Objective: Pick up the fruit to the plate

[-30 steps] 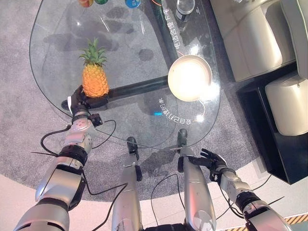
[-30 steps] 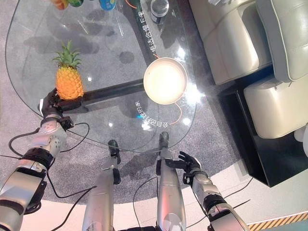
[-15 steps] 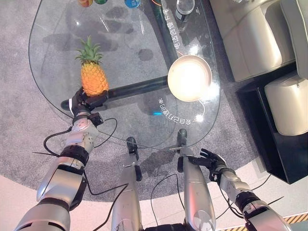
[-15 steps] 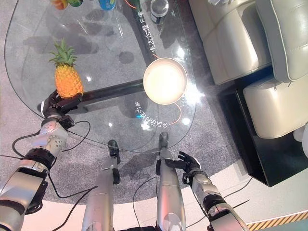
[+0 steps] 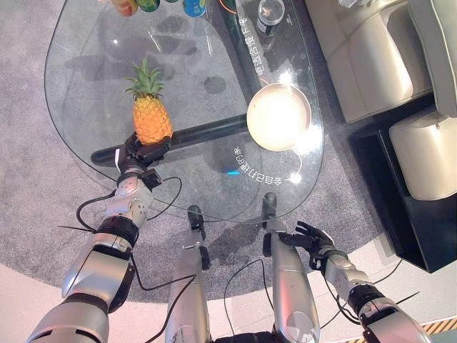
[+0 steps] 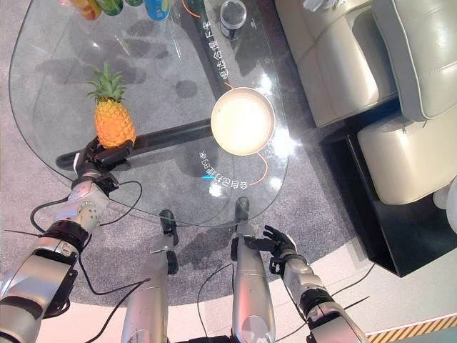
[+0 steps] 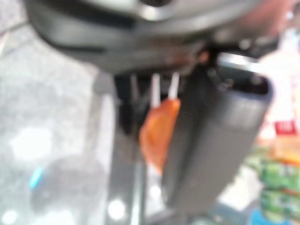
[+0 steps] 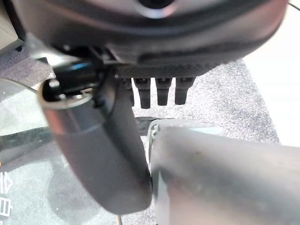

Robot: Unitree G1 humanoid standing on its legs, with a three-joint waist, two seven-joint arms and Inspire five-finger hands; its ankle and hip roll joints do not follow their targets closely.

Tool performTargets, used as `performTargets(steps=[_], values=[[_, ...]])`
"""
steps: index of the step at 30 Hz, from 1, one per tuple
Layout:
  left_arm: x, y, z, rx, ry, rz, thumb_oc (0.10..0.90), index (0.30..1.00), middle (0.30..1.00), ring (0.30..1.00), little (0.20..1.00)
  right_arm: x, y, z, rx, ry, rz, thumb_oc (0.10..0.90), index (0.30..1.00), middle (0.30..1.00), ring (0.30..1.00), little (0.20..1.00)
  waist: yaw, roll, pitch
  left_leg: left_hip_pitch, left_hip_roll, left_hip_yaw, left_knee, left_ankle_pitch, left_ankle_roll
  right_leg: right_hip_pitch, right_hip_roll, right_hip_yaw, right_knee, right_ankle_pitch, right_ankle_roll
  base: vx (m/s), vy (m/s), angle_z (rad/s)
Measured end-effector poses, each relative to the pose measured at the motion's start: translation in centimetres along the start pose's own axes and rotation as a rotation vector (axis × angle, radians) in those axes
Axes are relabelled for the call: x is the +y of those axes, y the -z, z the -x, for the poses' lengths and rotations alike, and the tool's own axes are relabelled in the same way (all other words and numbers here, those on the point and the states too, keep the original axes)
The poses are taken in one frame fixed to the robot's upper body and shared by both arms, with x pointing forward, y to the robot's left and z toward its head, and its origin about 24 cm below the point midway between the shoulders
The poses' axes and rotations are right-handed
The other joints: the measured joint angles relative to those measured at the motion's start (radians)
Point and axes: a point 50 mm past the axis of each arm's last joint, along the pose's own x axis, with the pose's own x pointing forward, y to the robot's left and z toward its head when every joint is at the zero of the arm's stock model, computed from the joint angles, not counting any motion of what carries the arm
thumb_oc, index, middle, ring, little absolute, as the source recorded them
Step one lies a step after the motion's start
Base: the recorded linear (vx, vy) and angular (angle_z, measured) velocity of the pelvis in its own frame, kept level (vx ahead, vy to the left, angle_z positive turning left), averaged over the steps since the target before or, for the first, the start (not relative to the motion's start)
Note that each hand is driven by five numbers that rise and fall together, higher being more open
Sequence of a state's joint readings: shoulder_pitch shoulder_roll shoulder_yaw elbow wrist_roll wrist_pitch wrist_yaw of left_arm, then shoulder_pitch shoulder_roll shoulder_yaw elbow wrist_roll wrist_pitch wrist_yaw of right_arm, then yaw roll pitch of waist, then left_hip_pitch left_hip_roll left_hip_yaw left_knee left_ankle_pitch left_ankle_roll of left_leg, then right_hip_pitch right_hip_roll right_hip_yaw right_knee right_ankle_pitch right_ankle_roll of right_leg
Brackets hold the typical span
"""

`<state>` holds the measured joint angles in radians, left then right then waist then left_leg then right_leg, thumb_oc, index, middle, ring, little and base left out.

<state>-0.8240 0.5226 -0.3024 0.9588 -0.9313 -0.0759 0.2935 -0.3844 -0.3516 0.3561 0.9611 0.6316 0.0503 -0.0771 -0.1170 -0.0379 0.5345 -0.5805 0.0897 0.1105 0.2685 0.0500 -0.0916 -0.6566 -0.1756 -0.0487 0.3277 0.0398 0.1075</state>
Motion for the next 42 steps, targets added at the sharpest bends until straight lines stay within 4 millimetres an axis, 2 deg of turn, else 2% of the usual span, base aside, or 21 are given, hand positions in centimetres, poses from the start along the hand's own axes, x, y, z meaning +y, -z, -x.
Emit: performTargets(steps=[5, 14, 19, 22, 31, 33, 34, 35, 39, 42], values=[[0.2, 0.2, 0.1, -0.006, -0.005, -0.012, 0.1, 0.3, 0.3, 0.3, 0.2, -0.2, 0.6, 0.0, 0.025, 0.024, -0.042, 0.8, 0.9, 0.9, 0.9, 0.9, 0.001, 0.0, 0.0, 0.023, 0.0, 0.0, 0.0, 0.0, 0.0, 0.022, 0.0, 0.0, -0.001, 0.0, 0.002, 0.0, 0.0, 0.0], [-0.1, -0.3, 1.0, -0.146, 0.037, -0.111, 0.1, 0.3, 0.3, 0.3, 0.2, -1.8, 2.1, 0.3, 0.059, 0.122, -0.186, 0.8, 0.9, 0.9, 0.9, 0.9, 0.007, 0.001, 0.0, 0.06, 0.0, 0.003, -0.005, 0.0, 0.0, 0.058, 0.0, 0.001, -0.005, -0.002, 0.007, -0.01, -0.02, 0.0], [0.2, 0.2, 1.9, -0.199, 0.045, -0.171, 0.1, 0.3, 0.3, 0.3, 0.2, -3.6, 3.3, 0.9, 0.069, 0.299, -0.249, 0.8, 0.9, 0.9, 0.9, 0.9, 0.009, 0.007, 0.003, 0.107, 0.001, 0.005, -0.02, -0.002, -0.002, 0.103, 0.001, 0.001, -0.017, -0.003, 0.008, 0.0, 0.0, 0.0], [0.3, 0.3, 2.3, -0.229, 0.055, -0.182, 0.1, 0.3, 0.3, 0.3, 0.2, -4.2, 3.2, 1.2, 0.051, 0.373, -0.273, 0.8, 0.9, 0.9, 0.9, 0.9, 0.015, 0.014, 0.003, 0.119, 0.001, 0.005, -0.025, -0.004, -0.005, 0.112, 0.001, 0.0, -0.017, -0.004, 0.007, -0.02, -0.009, 0.0], [1.0, 2.4, 4.3, -0.232, 0.096, -0.217, 0.1, 0.3, 0.3, 0.3, 0.2, -4.8, 0.9, 2.2, -0.139, 0.539, -0.413, 0.8, 0.9, 0.9, 0.9, 0.9, 0.032, 0.042, 0.007, 0.175, 0.001, 0.007, -0.045, -0.002, -0.002, 0.16, 0.001, -0.001, -0.022, -0.013, 0.007, 0.0, 0.0, 0.0], [1.4, 3.3, 5.1, -0.229, 0.109, -0.255, 0.1, 0.3, 0.3, 0.3, 0.2, -4.3, -1.3, 2.8, -0.27, 0.562, -0.477, 0.8, 0.9, 0.9, 0.9, 0.9, 0.036, 0.045, 0.006, 0.211, 0.0, 0.007, -0.061, -0.004, -0.005, 0.198, 0.001, -0.006, -0.036, -0.015, 0.008, 0.0, 0.0, 0.0], [1.4, 3.3, 5.1, -0.229, 0.109, -0.255, 0.1, 0.3, 0.3, 0.3, 0.2, -4.3, -1.3, 2.8, -0.27, 0.562, -0.477, 0.8, 0.9, 0.9, 0.9, 0.9, 0.036, 0.045, 0.006, 0.211, 0.0, 0.007, -0.061, -0.004, -0.005, 0.198, 0.001, -0.006, -0.036, -0.015, 0.008, 0.0, 0.0, 0.0], [1.7, 3.6, 5.8, -0.232, 0.121, -0.246, 0.1, 0.3, 0.3, 0.3, 0.2, -3.8, -2.3, 3.6, -0.343, 0.555, -0.514, 0.8, 0.9, 0.9, 0.9, 0.9, 0.035, 0.048, 0.006, 0.227, 0.0, 0.007, -0.072, -0.004, -0.005, 0.212, 0.001, -0.008, -0.041, -0.016, 0.009, 0.0, 0.0, 0.0], [1.7, 4.2, 7.1, -0.253, 0.158, -0.289, 0.1, 0.3, 0.3, 0.3, 0.2, -3.2, -4.0, 4.6, -0.444, 0.534, -0.551, 0.8, 0.9, 0.9, 0.9, 0.9, 0.052, 0.05, 0.007, 0.277, 0.0, 0.003, -0.093, -0.002, -0.002, 0.262, 0.0, -0.019, -0.055, -0.022, 0.009, 0.01, -0.034, 0.03], [1.5, 4.3, 8.1, -0.281, 0.193, -0.314, 0.1, 0.3, 0.3, 0.3, 0.2, -2.2, -5.6, 5.7, -0.555, 0.491, -0.507, 0.8, 0.9, 0.9, 0.9, 0.9, 0.064, 0.052, 0.007, 0.302, 0.0, -0.002, -0.097, -0.002, -0.002, 0.294, 0.001, -0.026, -0.068, -0.021, 0.006, 0.0, -0.022, 0.05]])
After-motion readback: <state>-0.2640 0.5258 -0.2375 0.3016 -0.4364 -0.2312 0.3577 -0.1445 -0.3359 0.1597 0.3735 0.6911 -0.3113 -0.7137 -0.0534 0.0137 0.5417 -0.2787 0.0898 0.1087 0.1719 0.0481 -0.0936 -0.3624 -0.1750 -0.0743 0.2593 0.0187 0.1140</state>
